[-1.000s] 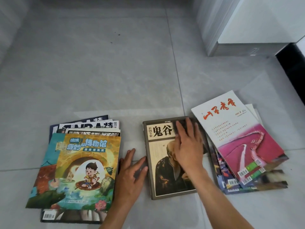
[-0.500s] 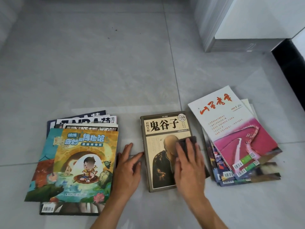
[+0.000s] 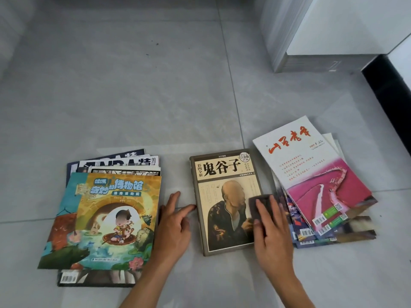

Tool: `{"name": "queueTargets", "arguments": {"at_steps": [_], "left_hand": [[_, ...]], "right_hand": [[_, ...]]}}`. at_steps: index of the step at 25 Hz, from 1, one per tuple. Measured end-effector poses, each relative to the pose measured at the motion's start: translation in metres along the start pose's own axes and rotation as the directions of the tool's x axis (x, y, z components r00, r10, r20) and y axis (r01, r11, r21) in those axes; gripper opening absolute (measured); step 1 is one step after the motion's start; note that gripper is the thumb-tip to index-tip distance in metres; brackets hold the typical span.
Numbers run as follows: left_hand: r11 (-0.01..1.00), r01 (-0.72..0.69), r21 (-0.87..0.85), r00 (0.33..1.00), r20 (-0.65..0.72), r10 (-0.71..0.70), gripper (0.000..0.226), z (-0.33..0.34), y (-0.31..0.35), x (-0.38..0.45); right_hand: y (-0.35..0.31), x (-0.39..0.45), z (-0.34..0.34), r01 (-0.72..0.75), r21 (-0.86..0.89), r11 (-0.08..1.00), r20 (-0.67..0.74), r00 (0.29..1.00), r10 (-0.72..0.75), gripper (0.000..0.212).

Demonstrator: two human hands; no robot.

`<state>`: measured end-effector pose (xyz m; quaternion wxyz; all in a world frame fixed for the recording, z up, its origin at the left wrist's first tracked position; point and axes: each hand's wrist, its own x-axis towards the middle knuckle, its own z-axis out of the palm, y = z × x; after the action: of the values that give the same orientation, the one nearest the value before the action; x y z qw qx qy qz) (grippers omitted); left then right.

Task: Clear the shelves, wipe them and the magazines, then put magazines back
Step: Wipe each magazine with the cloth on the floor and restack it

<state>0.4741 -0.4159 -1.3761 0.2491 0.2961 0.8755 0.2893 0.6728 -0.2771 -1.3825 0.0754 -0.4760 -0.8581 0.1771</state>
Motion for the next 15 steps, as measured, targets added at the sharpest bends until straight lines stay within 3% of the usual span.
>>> {"name": "queueTargets", "arguments": {"at_steps": [1, 3, 6, 9, 10, 11, 13, 15], "left_hand": [[1.0, 0.023, 0.021, 0.999, 0.025, -0.023, 0.038, -0.001, 0.005, 0.0], [0.996, 0.085, -0.007, 0.995, 0.059, -0.085, 0.034, -0.002, 0.016, 0.001], [0.991, 0.119, 0.06, 0.992, 0.024, -0.12, 0.035, 0.005, 0.027, -0.007], [0.988, 0.104, 0.114, 0.992, -0.089, -0.094, 0.035, 0.008, 0.034, -0.021], [0.985, 0.127, 0.115, 0.989, -0.087, -0.117, 0.036, 0.008, 0.035, -0.021], [0.979, 0.154, 0.135, 0.987, -0.067, -0.146, 0.038, 0.008, 0.039, -0.02], [0.951, 0.224, 0.214, 0.973, -0.001, -0.229, 0.041, 0.008, 0.055, -0.019], [0.932, 0.322, 0.169, 0.939, 0.066, -0.337, 0.048, 0.013, 0.074, -0.02]], "right_hand": [[-0.004, -0.001, 0.002, -0.056, -0.003, 0.998, -0.015, 0.998, 0.056, 0.057], [-0.032, -0.013, 0.012, -0.015, -0.051, 0.999, -0.032, 0.999, 0.013, 0.056], [-0.077, -0.052, 0.031, 0.278, -0.039, 0.96, 0.002, 0.961, -0.278, 0.057], [-0.049, -0.035, 0.019, 0.569, -0.081, 0.818, 0.117, 0.821, -0.559, 0.057], [-0.031, -0.02, 0.013, 0.551, -0.097, 0.829, 0.126, 0.833, -0.539, 0.056], [-0.013, -0.007, 0.006, 0.451, -0.078, 0.889, 0.107, 0.89, -0.443, 0.054], [0.011, 0.011, -0.008, 0.148, 0.061, 0.987, 0.06, 0.987, -0.152, 0.054], [0.004, 0.011, -0.008, 0.034, 0.148, 0.988, 0.053, 0.998, -0.042, 0.056]]}}
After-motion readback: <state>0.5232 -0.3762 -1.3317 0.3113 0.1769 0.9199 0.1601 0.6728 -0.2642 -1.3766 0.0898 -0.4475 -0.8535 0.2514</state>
